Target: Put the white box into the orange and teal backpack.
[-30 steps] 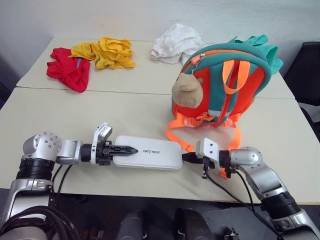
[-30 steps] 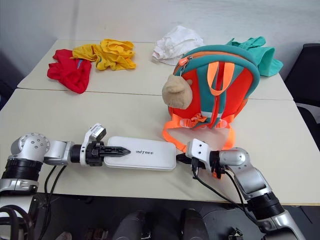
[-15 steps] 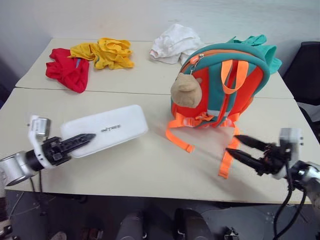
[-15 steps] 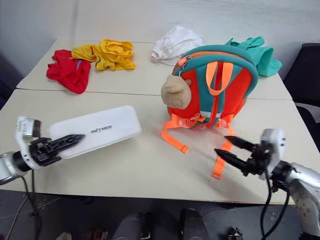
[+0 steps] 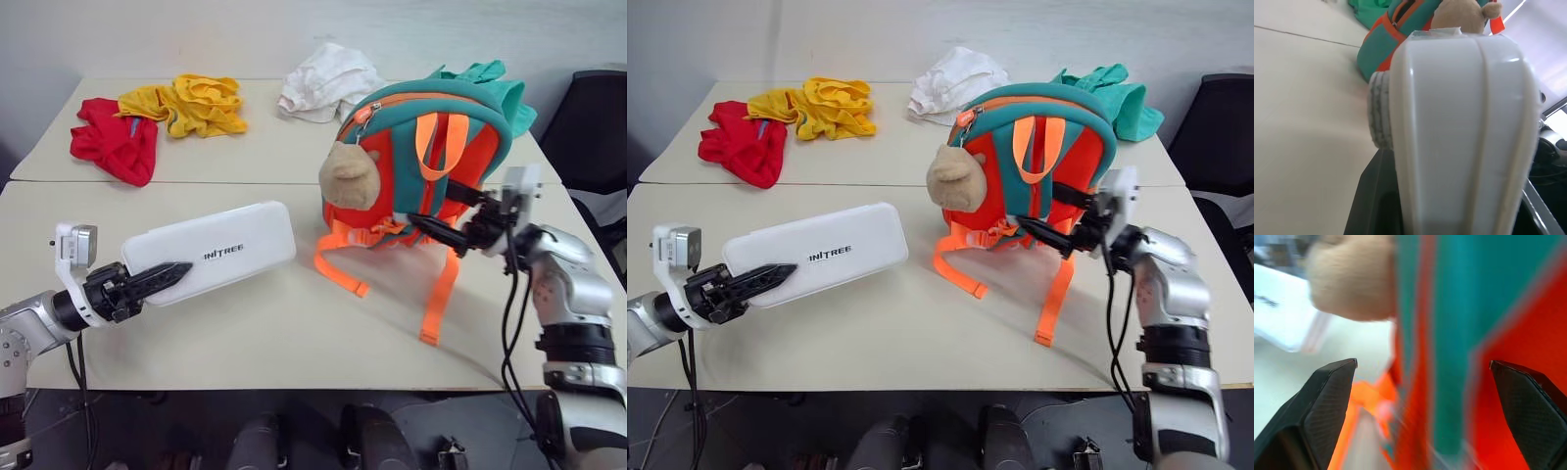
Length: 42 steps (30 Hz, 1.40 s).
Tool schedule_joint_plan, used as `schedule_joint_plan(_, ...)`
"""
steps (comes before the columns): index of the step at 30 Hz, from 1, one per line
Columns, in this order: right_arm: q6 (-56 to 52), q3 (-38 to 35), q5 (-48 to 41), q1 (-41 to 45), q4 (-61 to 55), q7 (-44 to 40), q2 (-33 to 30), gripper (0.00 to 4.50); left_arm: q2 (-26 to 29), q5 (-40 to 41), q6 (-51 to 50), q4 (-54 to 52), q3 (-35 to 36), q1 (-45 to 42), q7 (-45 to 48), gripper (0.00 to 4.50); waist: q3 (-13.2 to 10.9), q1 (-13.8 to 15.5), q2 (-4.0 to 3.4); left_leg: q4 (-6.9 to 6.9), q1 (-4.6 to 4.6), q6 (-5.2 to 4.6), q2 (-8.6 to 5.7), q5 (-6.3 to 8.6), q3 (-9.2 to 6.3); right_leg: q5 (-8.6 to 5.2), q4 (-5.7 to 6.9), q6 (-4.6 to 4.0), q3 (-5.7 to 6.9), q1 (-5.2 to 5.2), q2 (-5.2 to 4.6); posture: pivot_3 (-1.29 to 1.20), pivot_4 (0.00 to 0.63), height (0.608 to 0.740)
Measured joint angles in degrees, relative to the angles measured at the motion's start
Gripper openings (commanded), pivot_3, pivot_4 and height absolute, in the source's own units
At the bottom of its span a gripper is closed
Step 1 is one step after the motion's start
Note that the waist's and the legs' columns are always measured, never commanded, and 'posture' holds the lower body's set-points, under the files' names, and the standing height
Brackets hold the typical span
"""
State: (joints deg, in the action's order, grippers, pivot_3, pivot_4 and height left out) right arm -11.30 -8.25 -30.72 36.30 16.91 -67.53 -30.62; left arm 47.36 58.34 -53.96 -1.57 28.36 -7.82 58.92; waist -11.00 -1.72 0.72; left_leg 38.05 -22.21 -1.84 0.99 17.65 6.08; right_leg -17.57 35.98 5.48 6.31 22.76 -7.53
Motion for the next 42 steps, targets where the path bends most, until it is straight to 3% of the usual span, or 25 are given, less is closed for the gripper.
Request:
schedule_joint_plan(2,0.04,0.88,0.05,1.72,1.42,-0.02,1.51,4.45,-0.27,0.0,0.13,0.04,0.48,0.19,-0.59,1.21,0.0,0.15,0.0,0.03,-0.04,-0.05,-0.04,-0.01,-0.03,0.02,-0.01,0.04,0.01,-0.01,-0.04,0.0,0.15,0.74)
schedule_joint_plan(5,1.35,1.26,0.57,4.26,3.79,0.5,4.68,3.82,-2.47,0.76,0.38,1.15,4.22,0.31,-3.28,1.21,0.0,0.06,0.0,0.07,-0.04,-0.06,-0.04,-0.01,-0.05,0.04,0.0,0.06,0.01,-0.02,-0.05,0.0,0.15,0.74)
schedule_joint_plan(14,-1.82,4.07,-1.78,4.87,-2.63,-2.54,8.94,0.67,-4.4,2.27,1.0,5.0,10.1,-2.14,-9.62,1.21,0.0,-0.11,0.0,0.02,-0.04,-0.02,-0.02,-0.01,-0.06,0.04,0.0,0.06,0.02,0.0,-0.02,0.0,0.15,0.74)
schedule_joint_plan(17,-5.58,5.12,-4.55,3.1,-9.12,-2.99,9.14,0.0,-4.59,2.15,1.61,5.16,10.13,-2.53,-10.51,1.21,0.0,-0.01,0.01,0.01,-0.04,0.0,-0.02,0.0,-0.1,0.04,0.0,0.06,0.02,0.0,-0.03,0.0,0.15,0.74)
schedule_joint_plan(22,-20.37,7.05,-16.32,-1.69,-23.98,-0.31,9.31,0.0,-4.2,1.88,2.14,6.92,10.02,-3.36,-10.71,1.21,0.0,-0.12,0.0,-0.02,-0.05,0.02,0.01,0.02,-0.11,0.04,-0.02,0.06,0.02,0.03,-0.02,0.0,0.15,0.74)
schedule_joint_plan(31,-38.58,5.75,-32.72,-6.57,-37.35,1.03,-2.56,0.0,-1.14,2.12,1.95,6.63,11.32,-3.75,-10.06,1.21,0.0,0.15,0.03,-0.02,-0.08,-0.09,-0.04,0.13,-0.12,0.04,-0.12,0.06,0.02,0.02,-0.15,0.0,0.15,0.74)
schedule_joint_plan(36,-38.16,3.69,-31.69,-8.49,-37.46,1.9,-5.12,0.0,0.46,5.28,-0.11,0.42,15.15,0.92,-8.42,1.21,0.0,0.09,0.04,-0.09,-0.07,-0.03,0.0,0.17,-0.13,0.03,-0.2,0.06,0.01,0.03,-0.12,0.0,0.15,0.74)
schedule_joint_plan(42,-36.12,6.14,-27.76,-14.02,-38.98,1.81,-5.14,0.0,1.95,19.09,-4.91,-11.96,25.35,6.26,-10.78,1.21,0.0,0.15,0.04,-0.1,-0.07,-0.04,-0.02,0.17,-0.15,0.03,-0.4,0.06,-0.02,0.01,-0.17,0.0,0.15,0.74)
